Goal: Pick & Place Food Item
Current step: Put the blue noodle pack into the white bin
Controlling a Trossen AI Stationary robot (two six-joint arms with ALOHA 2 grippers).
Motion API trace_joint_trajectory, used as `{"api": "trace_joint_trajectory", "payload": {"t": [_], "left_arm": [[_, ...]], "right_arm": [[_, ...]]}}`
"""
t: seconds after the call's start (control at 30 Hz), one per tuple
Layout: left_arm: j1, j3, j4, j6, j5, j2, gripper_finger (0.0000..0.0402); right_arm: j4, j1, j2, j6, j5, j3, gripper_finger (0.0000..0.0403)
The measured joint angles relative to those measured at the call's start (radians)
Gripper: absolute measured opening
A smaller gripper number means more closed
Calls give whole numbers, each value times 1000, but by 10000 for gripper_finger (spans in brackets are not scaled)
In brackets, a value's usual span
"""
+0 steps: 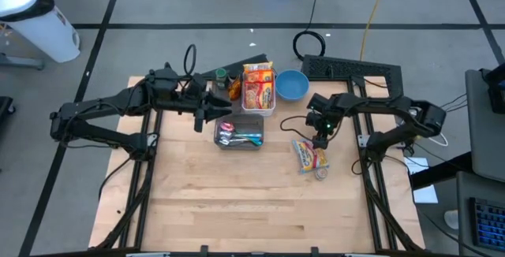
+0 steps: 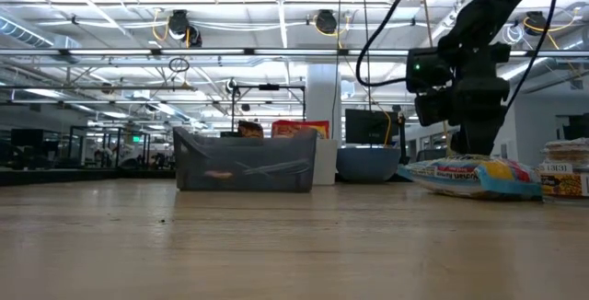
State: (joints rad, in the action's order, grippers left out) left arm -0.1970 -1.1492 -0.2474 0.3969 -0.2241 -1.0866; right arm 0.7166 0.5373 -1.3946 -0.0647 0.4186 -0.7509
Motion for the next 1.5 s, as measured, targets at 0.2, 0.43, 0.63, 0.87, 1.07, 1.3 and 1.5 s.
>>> {"api": "trace_joint_trajectory", "payload": {"t": [0.2, 0.43, 0.63, 0.87, 1.07, 1.3, 1.5], "left_arm": [[0, 0, 2, -3, 11, 0, 161], [0, 0, 1, -12, 17, 0, 161], [0, 0, -1, -10, 17, 0, 161], [0, 0, -13, -10, 17, 0, 161], [0, 0, -13, -9, 17, 0, 161], [0, 0, -13, -6, 17, 0, 161], [0, 0, -13, -6, 19, 0, 161]], "right_arm": [[2, 0, -15, -3, 0, 0, 261], [2, 12, -15, -3, 1, 0, 181], [10, 25, -15, -3, 4, 0, 109], [10, 26, -15, -4, 18, 0, 16], [10, 27, -7, 1, 30, -10, 6], [5, 27, 60, 45, 28, -55, 1], [-28, 26, 156, 101, 27, -113, 1]]}}
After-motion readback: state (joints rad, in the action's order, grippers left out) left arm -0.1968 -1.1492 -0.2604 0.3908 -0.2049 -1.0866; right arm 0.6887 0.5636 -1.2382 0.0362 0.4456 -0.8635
